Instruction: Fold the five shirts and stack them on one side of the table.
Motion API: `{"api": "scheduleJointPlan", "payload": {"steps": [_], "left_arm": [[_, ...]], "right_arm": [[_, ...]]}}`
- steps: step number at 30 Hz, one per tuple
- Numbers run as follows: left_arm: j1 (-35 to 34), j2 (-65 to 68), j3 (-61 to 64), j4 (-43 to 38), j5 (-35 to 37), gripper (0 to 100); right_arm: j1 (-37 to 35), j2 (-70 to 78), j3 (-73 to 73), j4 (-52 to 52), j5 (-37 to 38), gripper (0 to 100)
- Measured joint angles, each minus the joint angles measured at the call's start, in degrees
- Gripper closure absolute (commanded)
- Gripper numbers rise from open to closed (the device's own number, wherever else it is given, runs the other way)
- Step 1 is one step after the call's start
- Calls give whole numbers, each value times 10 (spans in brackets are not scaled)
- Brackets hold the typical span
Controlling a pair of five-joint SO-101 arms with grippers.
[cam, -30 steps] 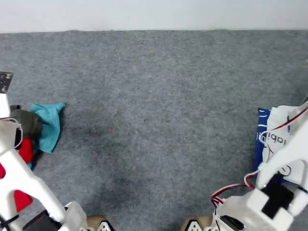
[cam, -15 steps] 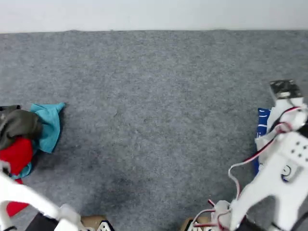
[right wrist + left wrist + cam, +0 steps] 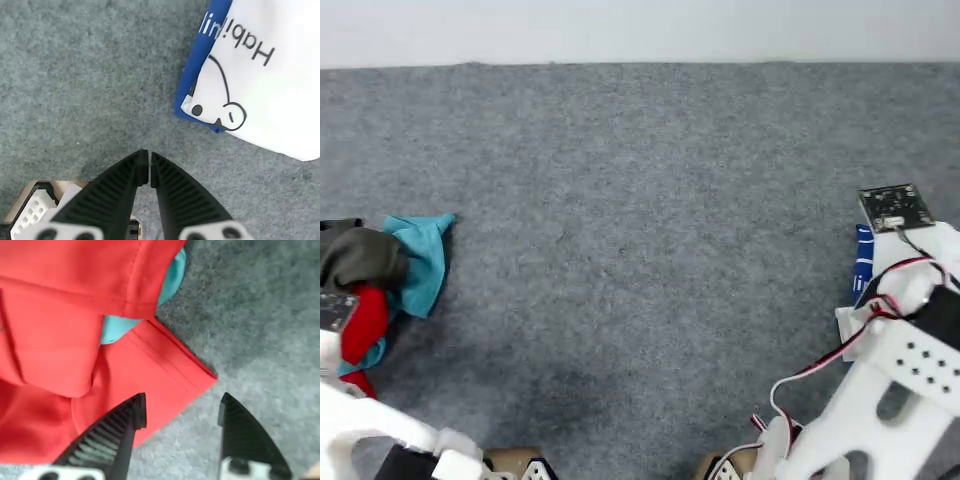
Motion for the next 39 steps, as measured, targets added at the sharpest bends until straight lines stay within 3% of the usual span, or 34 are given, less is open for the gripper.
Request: {"api": "scheduleJointPlan", "payload": {"steps": [7, 13, 22, 30, 39], "left_arm": [[0, 37, 54, -107, -2, 793], [1, 133, 12, -106, -3, 960], [13, 166, -94, 40, -2, 986], [51, 18, -177, 110, 4, 986], [169, -222, -181, 61, 172, 986]], "right_arm": [[0, -31, 0, 1, -1, 990], [0, -58, 0, 1, -1, 990], [0, -69, 0, 1, -1, 990], [0, -69, 0, 1, -1, 990], [0, -69, 0, 1, -1, 990]]}}
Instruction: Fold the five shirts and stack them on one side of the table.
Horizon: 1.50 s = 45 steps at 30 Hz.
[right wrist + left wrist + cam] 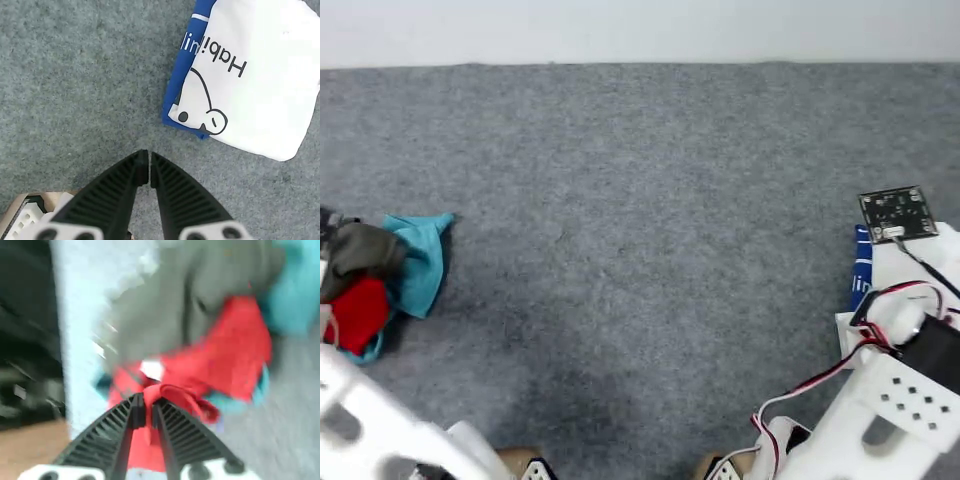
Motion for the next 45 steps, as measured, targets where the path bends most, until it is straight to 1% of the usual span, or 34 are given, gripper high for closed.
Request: {"api": "scheduleJointPlan", "payload": {"steps": [5, 9, 14, 17, 23, 28, 33, 35, 38, 43, 45], "left_arm": [[85, -120, 0, -53, 70, 986], [142, -191, 0, -135, 131, 986], [196, -229, 0, -263, 188, 986], [240, -234, 0, -305, 197, 986], [354, -235, -26, -321, 198, 986], [449, -235, -27, -310, 198, 986], [511, -224, -33, -307, 198, 986], [527, -193, -51, -307, 198, 986], [550, -137, -94, -307, 223, 986], [595, -25, -215, -303, 253, 986], [620, 17, -266, -281, 255, 986]], "right_arm": [[0, 0, 0, 0, 0, 990], [0, 0, 0, 0, 0, 990], [0, 0, 0, 0, 0, 990], [0, 0, 0, 0, 0, 990], [0, 0, 0, 0, 0, 990], [0, 0, 0, 0, 0, 990], [0, 0, 0, 0, 0, 990], [0, 0, 11, 0, 0, 990], [0, 0, 36, 0, 0, 990], [0, 0, 53, 0, 0, 990], [0, 0, 53, 0, 0, 990]]}}
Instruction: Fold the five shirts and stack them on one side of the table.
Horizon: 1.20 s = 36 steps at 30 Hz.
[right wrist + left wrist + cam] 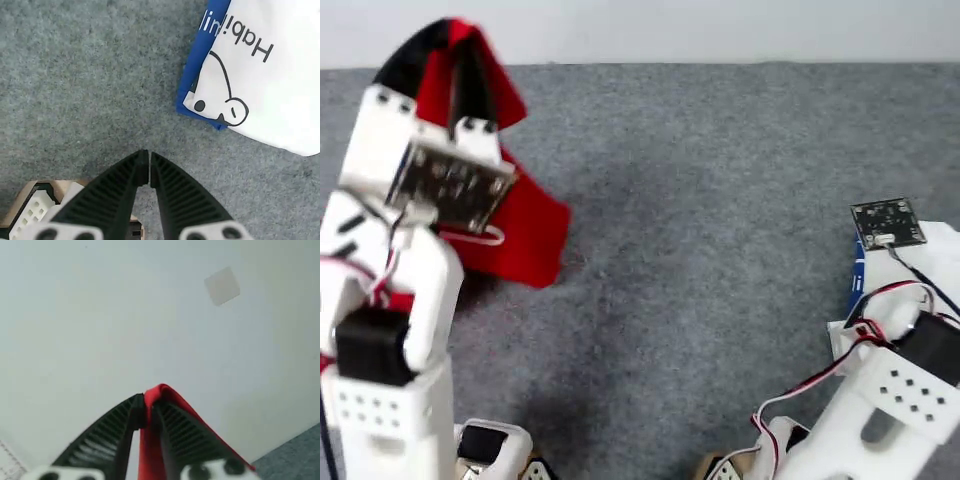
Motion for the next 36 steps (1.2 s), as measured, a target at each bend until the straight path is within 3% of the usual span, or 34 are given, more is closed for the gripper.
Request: {"api": "scheduleJointPlan", "payload": {"steps": [9, 16, 22, 30, 36], "left_arm": [[105, 121, -215, 147, 0, 986], [104, 126, -247, 348, 0, 986], [51, 126, -229, 531, 0, 986], [-75, 126, -84, 555, -3, 986], [-163, 126, 55, 508, -39, 986]], "right_arm": [[0, 0, 0, 0, 0, 990], [0, 0, 0, 0, 0, 990], [-40, 0, 15, 0, -1, 990], [-229, 0, 85, -31, -29, 990], [-363, 72, 107, -107, -52, 990]]}}
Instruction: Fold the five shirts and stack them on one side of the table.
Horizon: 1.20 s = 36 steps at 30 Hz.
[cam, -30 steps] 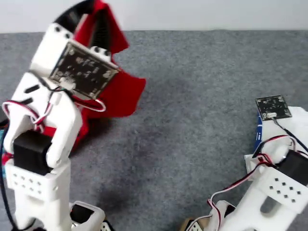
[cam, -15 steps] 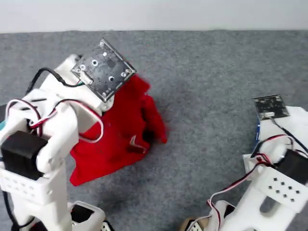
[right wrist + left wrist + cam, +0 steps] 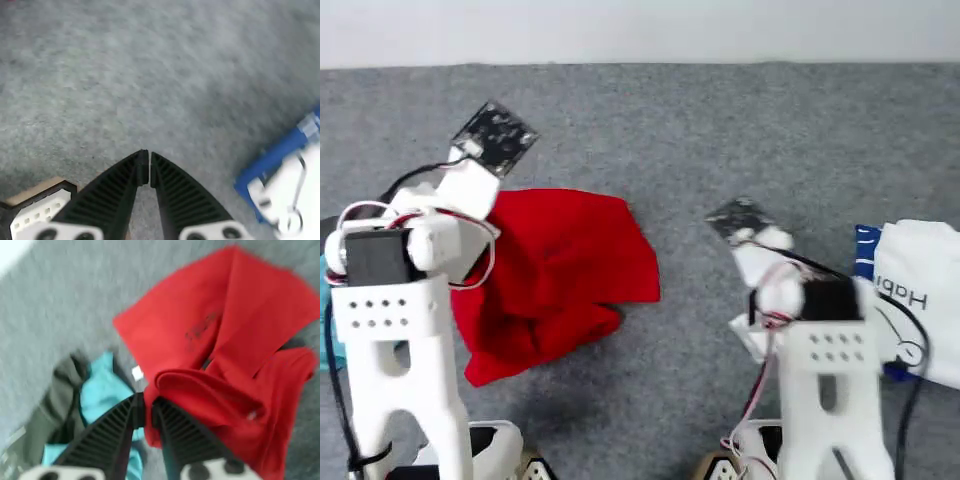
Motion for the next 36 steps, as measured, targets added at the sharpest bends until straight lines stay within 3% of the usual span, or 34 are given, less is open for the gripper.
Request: {"api": "scheduleJointPlan", "payload": {"steps": [4, 10, 18, 23, 28, 36], "left_arm": [[-47, 0, 53, -31, -4, 986], [-59, 0, 91, -44, -7, 986], [-59, 0, 113, -47, -7, 986], [-61, 1, 119, -47, -7, 986], [-105, 1, 119, -62, -7, 986], [-149, 3, 119, -70, -6, 986]], "right_arm": [[-63, 92, 0, -59, 0, 972], [-137, 221, -42, -115, -1, 772], [-188, 425, -242, -113, 0, 772], [-221, 561, -388, -47, -5, 769], [-236, 670, -513, 22, -35, 769], [-275, 754, -608, 47, -41, 769]]}}
